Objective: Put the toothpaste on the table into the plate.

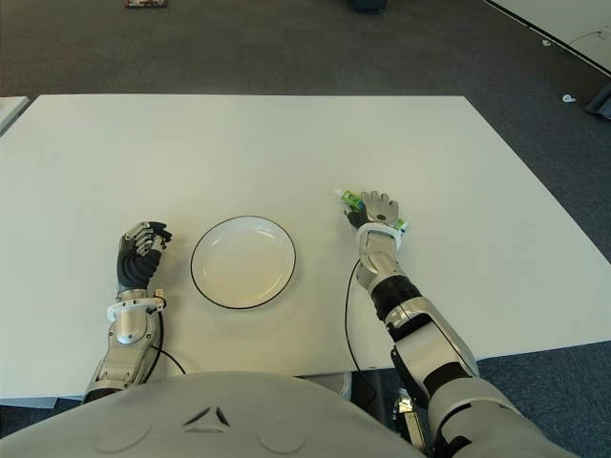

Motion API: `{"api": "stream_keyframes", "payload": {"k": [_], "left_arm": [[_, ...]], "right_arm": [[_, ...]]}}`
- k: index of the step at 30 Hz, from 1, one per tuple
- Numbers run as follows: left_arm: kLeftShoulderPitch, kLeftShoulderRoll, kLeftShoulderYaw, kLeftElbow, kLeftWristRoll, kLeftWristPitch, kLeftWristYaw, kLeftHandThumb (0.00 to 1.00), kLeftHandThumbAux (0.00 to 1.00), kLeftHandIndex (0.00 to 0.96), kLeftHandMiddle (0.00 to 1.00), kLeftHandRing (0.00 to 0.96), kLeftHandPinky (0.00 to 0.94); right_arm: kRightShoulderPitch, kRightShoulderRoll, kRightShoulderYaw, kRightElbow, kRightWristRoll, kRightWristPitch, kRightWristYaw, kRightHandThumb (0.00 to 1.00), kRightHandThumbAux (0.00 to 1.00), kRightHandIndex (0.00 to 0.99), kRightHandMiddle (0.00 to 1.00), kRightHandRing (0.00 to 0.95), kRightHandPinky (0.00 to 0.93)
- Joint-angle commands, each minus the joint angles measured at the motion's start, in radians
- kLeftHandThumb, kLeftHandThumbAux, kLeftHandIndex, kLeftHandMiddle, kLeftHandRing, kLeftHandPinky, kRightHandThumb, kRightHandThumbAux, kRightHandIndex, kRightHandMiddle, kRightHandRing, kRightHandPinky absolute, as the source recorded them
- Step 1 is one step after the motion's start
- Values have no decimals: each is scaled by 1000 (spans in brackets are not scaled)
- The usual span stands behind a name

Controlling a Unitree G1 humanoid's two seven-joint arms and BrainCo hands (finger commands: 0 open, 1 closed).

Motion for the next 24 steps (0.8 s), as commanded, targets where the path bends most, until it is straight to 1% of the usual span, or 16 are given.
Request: {"api": "stream_keyframes", "payload": {"k": [1, 4, 9, 12, 14, 17, 19, 21, 24], "left_arm": [[24, -9, -2, 26, -14, 28, -19, 704, 720, 426, 510, 503, 476], [24, -8, 0, 28, -18, 22, -20, 704, 720, 426, 509, 504, 476], [24, -4, 0, 33, -12, 17, -16, 703, 720, 426, 514, 507, 479], [25, -3, 0, 34, -6, 15, -12, 703, 720, 426, 517, 508, 480], [25, 0, 0, 34, 3, 18, -6, 703, 720, 426, 517, 509, 480], [25, 4, 1, 34, 13, 23, -3, 702, 720, 426, 517, 509, 479], [27, 5, 1, 30, 18, 27, -2, 702, 720, 426, 516, 509, 479], [29, 5, 2, 27, 22, 32, -1, 702, 720, 426, 515, 509, 478], [32, 3, 5, 22, 22, 37, 0, 702, 720, 426, 514, 510, 478]], "right_arm": [[70, 29, 36, 9, -1, 1, 34, 569, 166, 0, 0, 0, 0], [81, 37, 21, 0, 7, -1, 7, 577, 190, 0, 0, 0, 0], [102, 63, -25, -16, 30, 9, -81, 602, 254, 0, 0, 0, 0], [108, 72, -44, -22, 39, 10, -109, 607, 282, 0, 0, 0, 36], [111, 79, -68, -30, 52, 9, -135, 597, 307, 0, 0, 0, 65], [110, 84, -85, -31, 59, 8, -152, 576, 342, 9, 0, 0, 96], [110, 85, -93, -31, 61, 4, -162, 568, 361, 26, 10, 14, 115], [109, 85, -100, -31, 62, -1, -174, 552, 391, 67, 38, 46, 135], [112, 85, -107, -37, 64, -4, -191, 540, 414, 105, 62, 70, 147]]}}
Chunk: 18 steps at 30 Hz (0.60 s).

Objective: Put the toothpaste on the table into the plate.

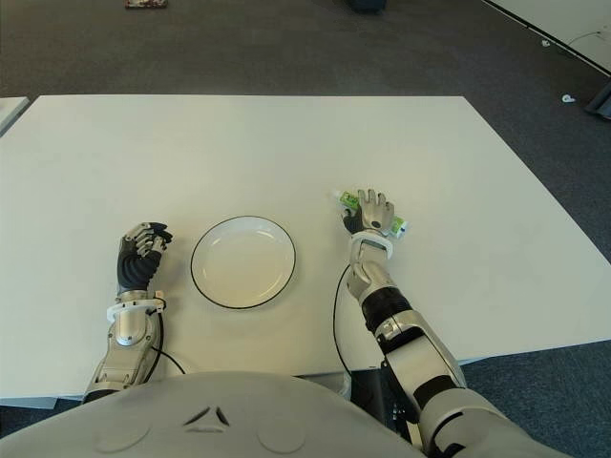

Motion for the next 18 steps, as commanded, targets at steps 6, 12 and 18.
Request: {"api": "stream_keyframes", "payload": {"k": [6, 12, 18], "left_arm": [[30, -7, 7, 8, 8, 57, 8, 702, 720, 425, 512, 509, 477], [35, -11, 6, -12, 24, 97, 21, 702, 720, 426, 515, 510, 480], [38, -11, 5, -31, 28, 133, 23, 701, 721, 425, 513, 509, 480]], "right_arm": [[47, 19, -28, 8, 38, -17, -40, 527, 482, 261, 185, 193, 255], [54, 32, -79, 9, 79, -63, -102, 670, 664, 406, 398, 432, 482], [56, 32, -101, 23, 97, -132, -162, 705, 704, 431, 552, 587, 635]]}}
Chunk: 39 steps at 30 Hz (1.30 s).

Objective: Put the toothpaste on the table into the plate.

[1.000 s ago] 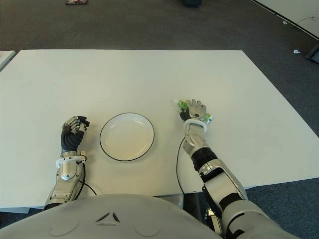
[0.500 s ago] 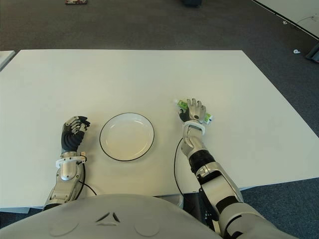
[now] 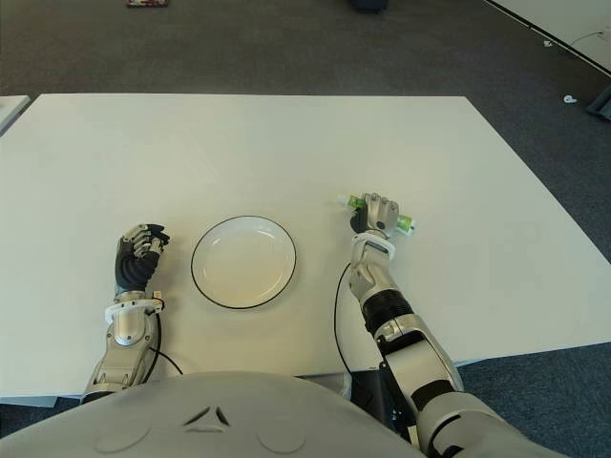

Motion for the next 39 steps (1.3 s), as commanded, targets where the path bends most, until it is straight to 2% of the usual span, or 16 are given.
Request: {"api": "stream_keyframes", "payload": {"k": [1, 9, 20, 39], "left_arm": [[24, -8, 2, 10, 10, 58, 7, 701, 721, 425, 511, 507, 480], [31, -9, 0, -17, 10, 89, 6, 702, 721, 425, 507, 507, 479], [31, -11, 8, -17, -18, 85, -1, 701, 720, 425, 506, 506, 482], [28, -4, 11, 2, -12, 41, 4, 702, 721, 426, 521, 519, 493]], "right_arm": [[30, 12, -14, 31, 35, -54, -26, 707, 707, 432, 580, 607, 650], [31, 16, -45, 37, 61, -104, -75, 709, 716, 432, 672, 668, 703], [34, 13, -75, 18, 85, -133, -91, 708, 722, 430, 706, 709, 744], [63, 22, -130, -29, 132, -250, -187, 708, 724, 431, 762, 776, 817]]}}
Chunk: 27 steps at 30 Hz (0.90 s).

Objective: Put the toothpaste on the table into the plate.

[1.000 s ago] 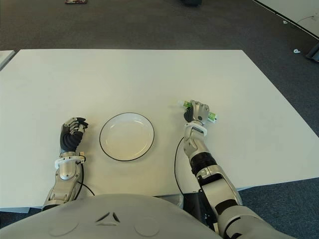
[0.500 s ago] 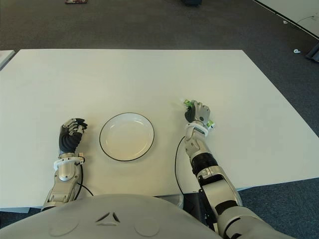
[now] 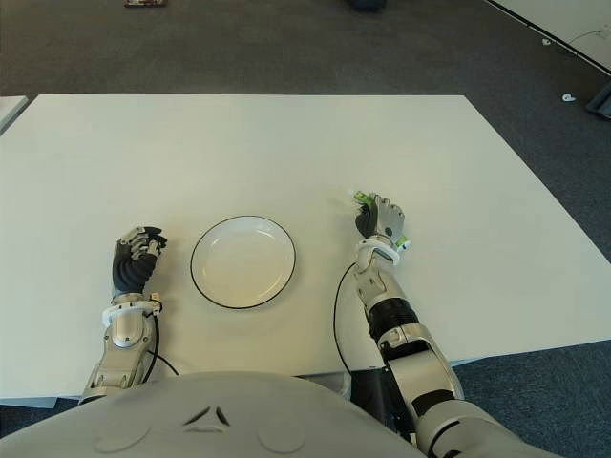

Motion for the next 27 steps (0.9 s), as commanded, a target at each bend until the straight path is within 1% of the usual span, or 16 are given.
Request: {"api": "stream_keyframes", "payload": {"k": [1, 5, 9, 13, 19, 24, 27], "left_arm": [[13, -1, 8, 37, 0, 16, 4, 702, 721, 426, 522, 520, 494], [11, 1, 8, 39, 7, 22, 6, 701, 721, 426, 516, 518, 493], [12, 2, 7, 34, 8, 38, 1, 700, 722, 425, 511, 514, 489], [9, 2, 9, 38, -6, 29, -8, 700, 722, 425, 508, 512, 487], [3, -2, 15, 51, -33, 7, -17, 700, 722, 425, 506, 508, 487], [-2, -1, 14, 61, -31, -7, -11, 701, 722, 425, 511, 511, 491], [-4, -3, 14, 64, -33, -14, -12, 702, 722, 425, 512, 510, 490]], "right_arm": [[12, 12, -16, -21, 17, -49, -38, 708, 724, 431, 764, 778, 820], [22, 17, -25, -43, 17, -84, -71, 706, 724, 432, 777, 795, 836], [38, 21, -31, -94, 17, -113, -87, 705, 725, 433, 792, 810, 849], [55, 24, -33, -157, 18, -143, -80, 704, 725, 434, 803, 821, 857], [82, 22, -22, -284, 20, -205, -39, 703, 725, 435, 809, 829, 862], [90, -6, -6, -297, 33, -337, -4, 702, 725, 435, 816, 835, 860], [89, -8, 2, -316, 32, -389, 17, 702, 725, 435, 823, 841, 861]]}}
